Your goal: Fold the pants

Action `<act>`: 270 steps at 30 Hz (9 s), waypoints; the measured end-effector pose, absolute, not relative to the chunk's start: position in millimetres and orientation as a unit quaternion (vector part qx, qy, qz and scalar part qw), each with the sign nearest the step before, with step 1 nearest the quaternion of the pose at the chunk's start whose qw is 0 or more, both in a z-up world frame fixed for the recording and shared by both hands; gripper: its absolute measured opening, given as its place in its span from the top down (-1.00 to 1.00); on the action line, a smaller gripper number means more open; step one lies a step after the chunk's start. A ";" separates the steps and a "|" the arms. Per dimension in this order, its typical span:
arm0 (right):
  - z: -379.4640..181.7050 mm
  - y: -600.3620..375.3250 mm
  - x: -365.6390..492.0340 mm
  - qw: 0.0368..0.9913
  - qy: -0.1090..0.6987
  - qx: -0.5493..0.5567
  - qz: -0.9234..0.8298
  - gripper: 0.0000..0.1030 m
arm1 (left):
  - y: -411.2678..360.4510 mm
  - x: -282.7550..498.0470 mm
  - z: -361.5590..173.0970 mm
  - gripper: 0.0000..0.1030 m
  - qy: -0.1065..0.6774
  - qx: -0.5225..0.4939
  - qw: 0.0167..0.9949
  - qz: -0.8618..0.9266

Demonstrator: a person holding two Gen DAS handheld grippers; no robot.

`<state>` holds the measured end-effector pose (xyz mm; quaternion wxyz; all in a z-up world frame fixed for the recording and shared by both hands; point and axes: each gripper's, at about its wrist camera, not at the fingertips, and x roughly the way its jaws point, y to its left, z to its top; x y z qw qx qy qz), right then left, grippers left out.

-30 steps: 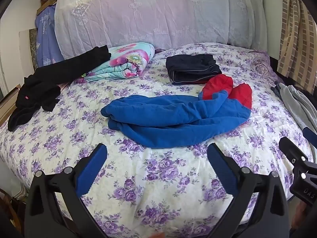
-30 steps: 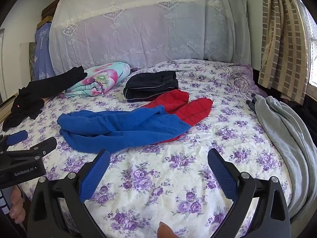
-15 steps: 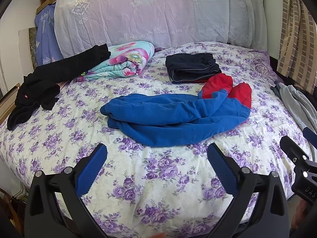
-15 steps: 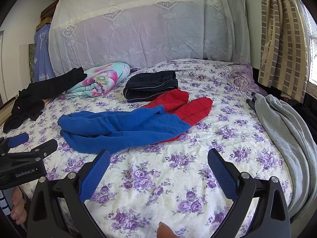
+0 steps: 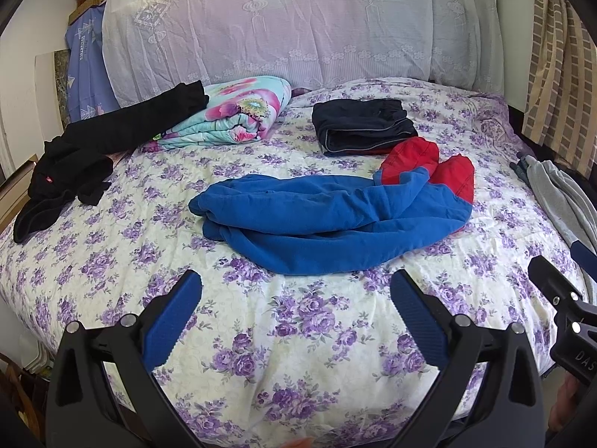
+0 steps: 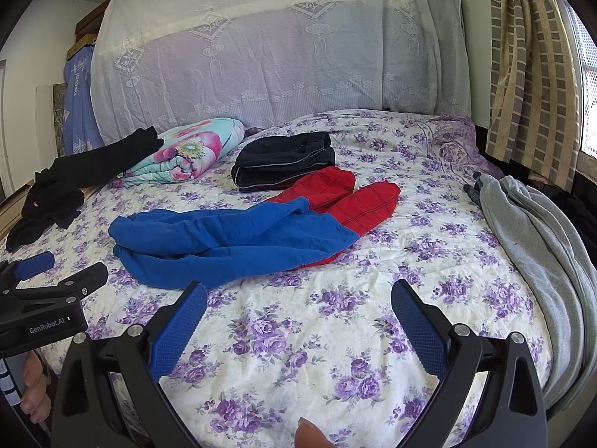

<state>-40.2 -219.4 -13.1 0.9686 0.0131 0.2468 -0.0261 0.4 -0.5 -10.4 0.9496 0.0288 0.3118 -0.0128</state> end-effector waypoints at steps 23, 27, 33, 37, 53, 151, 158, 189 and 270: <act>-11.0 -221.8 -40.5 0.969 0.247 0.016 -0.026 -0.93 | -0.1 1.5 -10.6 -0.92 0.315 0.028 0.949 -0.013; -12.9 -222.6 -42.4 0.969 0.247 0.016 -0.026 -0.93 | -0.1 1.8 -11.7 -0.92 0.315 0.028 0.948 -0.013; -11.6 -222.2 -40.9 0.968 0.247 0.017 -0.026 -0.93 | -0.9 0.2 -12.0 -0.92 0.316 0.027 0.948 -0.013; -9.7 -222.6 -37.7 0.968 0.248 0.017 -0.026 -0.93 | -5.3 -3.9 -17.7 -0.92 0.316 0.026 0.948 -0.013; -17.2 -223.4 -36.5 0.967 0.254 0.022 -0.025 -0.93 | -9.2 -9.5 -26.2 -0.92 0.321 0.027 0.947 -0.012; -108.3 -358.9 147.3 0.904 0.418 0.066 -0.058 -0.93 | 113.5 271.9 -6.1 0.74 0.371 -0.259 0.880 -0.141; -86.1 -397.7 169.2 0.903 0.392 0.177 -0.018 -0.93 | 125.8 395.9 -8.8 0.73 0.397 -0.262 0.880 -0.011; -103.6 -437.5 290.6 0.897 0.377 0.229 -0.028 -0.93 | 164.6 228.5 -100.7 -0.77 0.468 -0.295 0.819 -0.155; -23.6 -403.0 159.4 0.907 0.355 0.223 0.049 -0.46 | 255.3 207.2 -110.3 -0.26 0.405 -0.294 0.859 -0.107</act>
